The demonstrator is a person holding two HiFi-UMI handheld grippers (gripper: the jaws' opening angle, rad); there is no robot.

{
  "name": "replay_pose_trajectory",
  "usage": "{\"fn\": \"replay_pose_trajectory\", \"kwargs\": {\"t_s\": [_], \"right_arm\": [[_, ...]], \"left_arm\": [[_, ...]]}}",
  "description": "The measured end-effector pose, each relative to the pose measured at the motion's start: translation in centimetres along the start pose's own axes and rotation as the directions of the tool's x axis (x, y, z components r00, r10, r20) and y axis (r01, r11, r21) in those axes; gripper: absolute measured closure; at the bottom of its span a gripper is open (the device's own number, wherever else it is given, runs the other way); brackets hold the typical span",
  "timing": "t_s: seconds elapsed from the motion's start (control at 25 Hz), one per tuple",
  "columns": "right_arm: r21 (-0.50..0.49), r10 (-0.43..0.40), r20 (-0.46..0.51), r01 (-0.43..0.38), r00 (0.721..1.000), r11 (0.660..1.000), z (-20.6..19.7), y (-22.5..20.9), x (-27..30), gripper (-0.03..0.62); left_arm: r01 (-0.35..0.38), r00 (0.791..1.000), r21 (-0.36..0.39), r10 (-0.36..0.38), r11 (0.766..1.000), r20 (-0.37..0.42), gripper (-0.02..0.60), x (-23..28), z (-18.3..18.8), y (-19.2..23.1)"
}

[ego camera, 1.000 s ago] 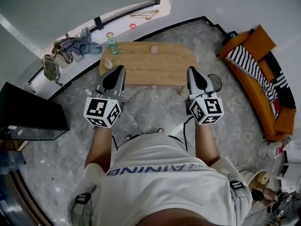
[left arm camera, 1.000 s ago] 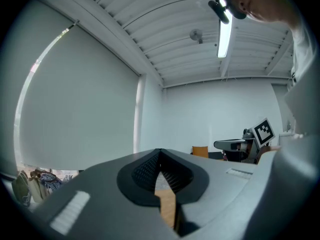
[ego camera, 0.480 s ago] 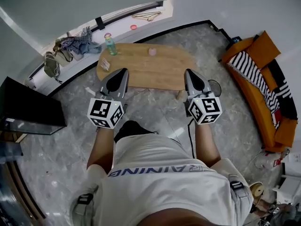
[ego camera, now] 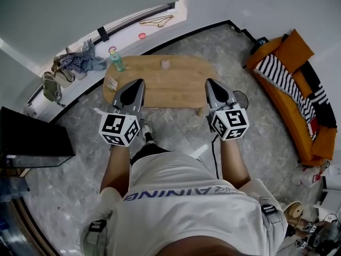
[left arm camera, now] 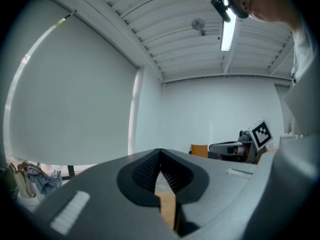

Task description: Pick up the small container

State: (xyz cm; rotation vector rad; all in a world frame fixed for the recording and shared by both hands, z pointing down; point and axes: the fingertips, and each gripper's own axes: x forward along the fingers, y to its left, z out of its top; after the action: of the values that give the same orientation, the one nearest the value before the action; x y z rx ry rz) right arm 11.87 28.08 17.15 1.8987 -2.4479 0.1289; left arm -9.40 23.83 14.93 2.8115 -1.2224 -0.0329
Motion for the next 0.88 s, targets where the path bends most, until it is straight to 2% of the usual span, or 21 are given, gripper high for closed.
{"fn": "replay_pose_trajectory", "kwargs": {"t_s": [0.16,0.48,0.72,0.88], "right_arm": [[-0.007,-0.019,-0.006,0.019,1.0,1.0,0.4,-0.9,4.0,0.579],[-0.009,-0.025,-0.052,0.025,0.998,1.0,0.4,-0.6,14.7,0.579],[-0.05,-0.024,-0.088,0.02,0.996,0.999,0.6,0.7,23.2,0.579],[-0.053,-0.035,-0.119,0.029,0.992,0.998,-0.7,0.8,27.0,0.579]], "left_arm": [[0.031,1.0,-0.004,-0.031,1.0,-0.005,0.581,3.5,0.1,2.9],[0.047,0.999,-0.035,-0.048,0.998,-0.01,0.581,9.4,0.3,12.1],[0.029,0.999,-0.042,-0.03,0.999,-0.039,0.581,12.2,-0.9,19.9],[0.032,0.997,-0.058,-0.036,0.998,-0.07,0.581,14.6,-2.6,23.4]]}}
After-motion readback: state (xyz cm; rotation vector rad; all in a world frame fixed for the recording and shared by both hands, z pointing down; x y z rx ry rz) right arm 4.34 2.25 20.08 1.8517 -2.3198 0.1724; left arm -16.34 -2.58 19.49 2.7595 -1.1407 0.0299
